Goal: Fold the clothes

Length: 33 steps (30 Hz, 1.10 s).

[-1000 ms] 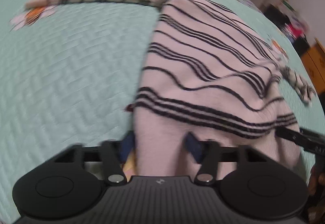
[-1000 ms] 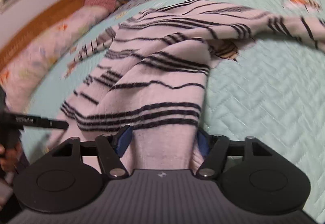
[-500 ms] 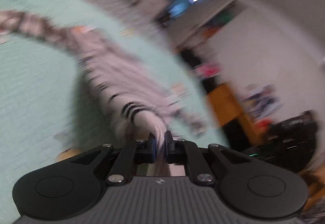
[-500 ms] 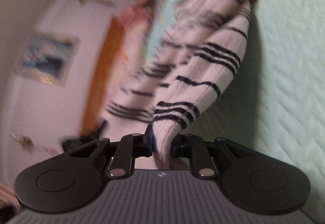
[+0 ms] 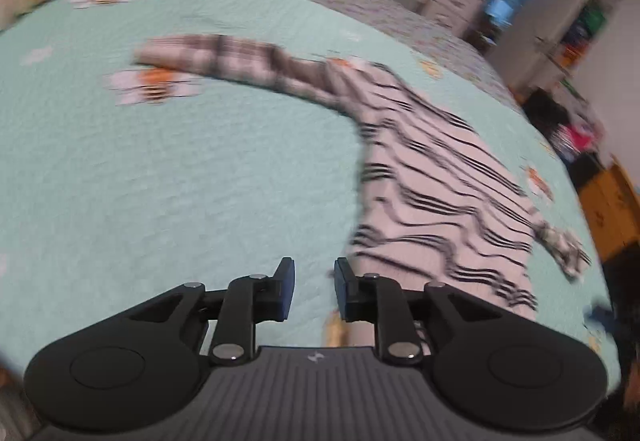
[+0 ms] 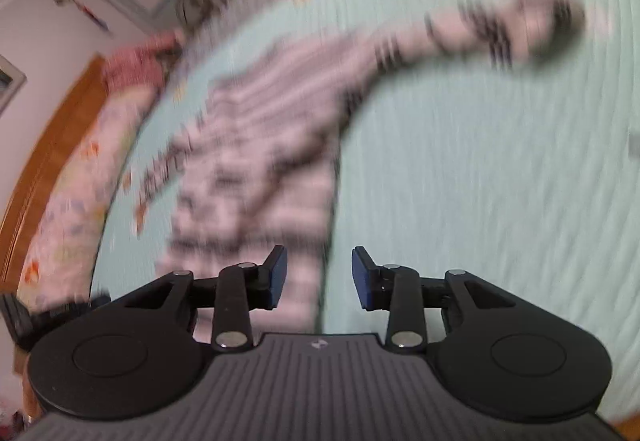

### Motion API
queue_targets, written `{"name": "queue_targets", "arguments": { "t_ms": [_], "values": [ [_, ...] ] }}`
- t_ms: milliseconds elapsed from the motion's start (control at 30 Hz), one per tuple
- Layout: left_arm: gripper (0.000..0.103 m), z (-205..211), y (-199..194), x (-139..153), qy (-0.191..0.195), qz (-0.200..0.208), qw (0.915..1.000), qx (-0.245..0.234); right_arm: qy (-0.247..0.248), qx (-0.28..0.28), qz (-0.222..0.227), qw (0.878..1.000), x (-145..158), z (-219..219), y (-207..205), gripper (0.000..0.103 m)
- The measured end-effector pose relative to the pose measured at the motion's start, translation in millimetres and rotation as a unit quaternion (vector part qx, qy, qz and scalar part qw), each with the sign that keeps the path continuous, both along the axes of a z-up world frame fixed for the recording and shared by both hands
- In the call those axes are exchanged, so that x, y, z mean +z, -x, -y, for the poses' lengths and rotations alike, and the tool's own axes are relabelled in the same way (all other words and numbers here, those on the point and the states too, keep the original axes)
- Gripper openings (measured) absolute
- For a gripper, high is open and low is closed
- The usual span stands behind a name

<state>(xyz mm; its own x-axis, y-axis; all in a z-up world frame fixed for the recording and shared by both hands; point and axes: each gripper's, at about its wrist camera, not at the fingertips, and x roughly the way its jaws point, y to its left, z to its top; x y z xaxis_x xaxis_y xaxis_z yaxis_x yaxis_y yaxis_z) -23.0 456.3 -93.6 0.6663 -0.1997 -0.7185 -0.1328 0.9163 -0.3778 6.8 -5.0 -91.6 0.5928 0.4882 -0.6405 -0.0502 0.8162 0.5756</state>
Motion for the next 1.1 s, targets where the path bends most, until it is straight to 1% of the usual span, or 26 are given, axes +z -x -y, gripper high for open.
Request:
{"name": "queue_targets", "arguments": {
  "t_ms": [33,67,133,200,267,367,433,467,500,533,567,600,633,700,733,800,833,867,900,933,1000,1033,1067,1100],
  "values": [
    [0.021,7,-12,-4,0.009,0.001,0.9998,-0.016,0.011,0.004,0.017,1.000,8,-4,-17,0.058],
    [0.021,14,-24,-8,0.018,0.002,0.9994,-0.031,0.026,0.013,0.038,0.999,14,-12,-36,0.061],
    [0.022,29,-50,-17,0.032,0.004,0.9978,-0.058,0.066,0.037,0.080,0.994,21,-30,-86,0.063],
    [0.021,47,-80,-27,0.043,0.006,0.9959,-0.079,0.084,0.052,0.094,0.991,15,-46,-148,0.063],
    [0.021,62,-113,-36,0.059,-0.001,0.9934,-0.099,0.079,0.066,0.089,0.991,-3,-60,-216,0.064],
    [0.021,80,-164,-50,0.083,-0.019,0.9876,-0.132,0.092,0.096,0.077,0.988,-35,-78,-314,0.064],
    [0.021,91,-196,-59,0.093,-0.029,0.9834,-0.153,0.105,0.117,0.057,0.986,-58,-90,-356,0.064],
    [0.021,94,-205,-61,0.098,-0.033,0.9821,-0.157,0.111,0.127,0.045,0.985,-70,-97,-377,0.064],
    [0.021,97,-214,-64,0.104,-0.037,0.9808,-0.161,0.101,0.137,0.043,0.984,-77,-99,-384,0.065],
    [0.021,100,-222,-67,0.110,-0.041,0.9795,-0.164,0.086,0.147,0.045,0.984,-81,-99,-386,0.059],
    [0.022,101,-226,-69,0.117,-0.048,0.9782,-0.165,0.082,0.155,0.053,0.983,-81,-100,-380,0.042],
    [0.023,100,-227,-69,0.120,-0.056,0.9776,-0.164,0.081,0.161,0.064,0.982,-79,-103,-371,0.011],
    [0.024,100,-228,-70,0.123,-0.063,0.9770,-0.162,0.105,0.175,0.089,0.975,-72,-113,-354,0.011],
    [0.024,97,-226,-69,0.122,-0.087,0.9760,-0.158,0.170,0.207,0.148,0.952,-56,-140,-315,0.011],
    [0.024,96,-225,-68,0.122,-0.100,0.9750,-0.156,0.207,0.231,0.180,0.933,-51,-159,-293,0.011],
    [0.024,93,-221,-65,0.130,-0.127,0.9717,-0.151,0.279,0.272,0.240,0.889,-47,-193,-246,0.011],
    [0.024,92,-218,-63,0.133,-0.138,0.9704,-0.148,0.310,0.287,0.256,0.869,-49,-203,-227,0.011],
    [0.025,91,-217,-60,0.133,-0.146,0.9699,-0.142,0.333,0.297,0.263,0.855,-52,-211,-213,0.011],
    [0.026,91,-215,-58,0.134,-0.154,0.9694,-0.136,0.343,0.298,0.261,0.852,-56,-214,-208,0.011],
    [0.026,91,-214,-55,0.134,-0.159,0.9693,-0.132,0.348,0.296,0.257,0.852,-60,-215,-205,0.011],
    [0.026,92,-216,-50,0.127,-0.164,0.9701,-0.126,0.353,0.286,0.238,0.858,-64,-214,-209,0.011],
    [0.027,92,-218,-47,0.120,-0.164,0.9713,-0.124,0.354,0.286,0.231,0.860,-65,-214,-214,0.012],
    [0.028,93,-222,-44,0.113,-0.164,0.9723,-0.123,0.347,0.285,0.225,0.864,-64,-212,-217,0.015],
    [0.028,94,-227,-41,0.108,-0.163,0.9731,-0.121,0.332,0.289,0.216,0.871,-62,-211,-221,0.022]
  ]
}}
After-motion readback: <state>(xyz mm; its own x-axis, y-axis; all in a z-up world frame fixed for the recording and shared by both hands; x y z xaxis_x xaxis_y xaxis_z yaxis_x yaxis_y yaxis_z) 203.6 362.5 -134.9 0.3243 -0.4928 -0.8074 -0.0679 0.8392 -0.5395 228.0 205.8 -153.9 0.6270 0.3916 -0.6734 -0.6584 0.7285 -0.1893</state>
